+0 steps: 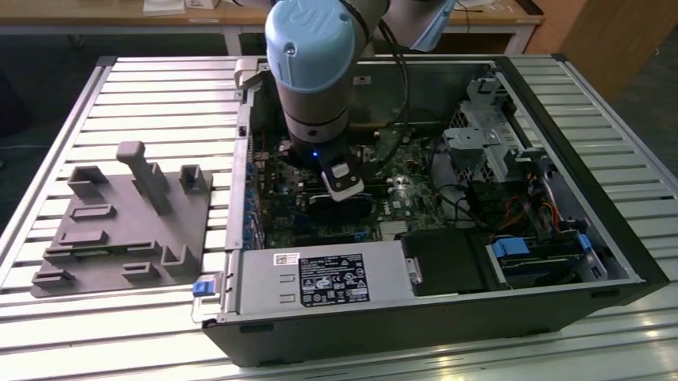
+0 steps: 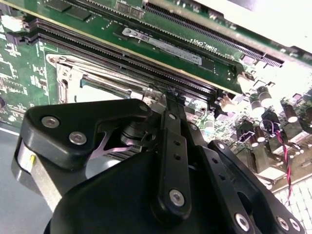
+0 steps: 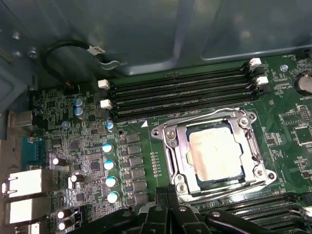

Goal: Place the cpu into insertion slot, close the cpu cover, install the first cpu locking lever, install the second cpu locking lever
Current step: 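Install the second cpu locking lever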

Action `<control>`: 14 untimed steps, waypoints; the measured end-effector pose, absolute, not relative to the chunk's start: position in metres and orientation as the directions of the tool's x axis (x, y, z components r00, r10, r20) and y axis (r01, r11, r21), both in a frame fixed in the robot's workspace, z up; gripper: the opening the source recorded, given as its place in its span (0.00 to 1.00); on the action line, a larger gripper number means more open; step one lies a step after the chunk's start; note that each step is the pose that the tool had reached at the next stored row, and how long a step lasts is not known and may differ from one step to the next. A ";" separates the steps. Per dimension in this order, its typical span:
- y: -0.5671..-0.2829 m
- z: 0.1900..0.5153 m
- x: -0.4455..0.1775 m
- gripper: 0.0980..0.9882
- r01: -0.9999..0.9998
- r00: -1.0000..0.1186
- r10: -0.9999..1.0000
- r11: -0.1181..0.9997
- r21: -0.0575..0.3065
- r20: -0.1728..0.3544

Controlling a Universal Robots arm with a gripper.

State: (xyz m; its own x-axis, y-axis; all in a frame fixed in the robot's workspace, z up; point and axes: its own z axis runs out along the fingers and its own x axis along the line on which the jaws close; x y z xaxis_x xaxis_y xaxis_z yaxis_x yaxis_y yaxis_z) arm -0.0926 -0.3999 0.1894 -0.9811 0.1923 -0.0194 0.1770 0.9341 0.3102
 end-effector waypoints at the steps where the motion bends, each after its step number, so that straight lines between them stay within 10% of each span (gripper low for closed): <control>1: -0.400 0.191 -0.093 0.01 0.177 -0.981 0.192 0.934 0.311 -0.020; 14: -0.400 0.218 -0.093 0.01 0.179 -0.981 0.194 0.946 0.271 -0.028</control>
State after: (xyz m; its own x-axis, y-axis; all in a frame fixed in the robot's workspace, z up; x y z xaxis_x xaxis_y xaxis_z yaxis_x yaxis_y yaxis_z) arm -0.0926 -0.3999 0.2175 -0.9807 0.1937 -0.0276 0.1792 0.9456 0.2714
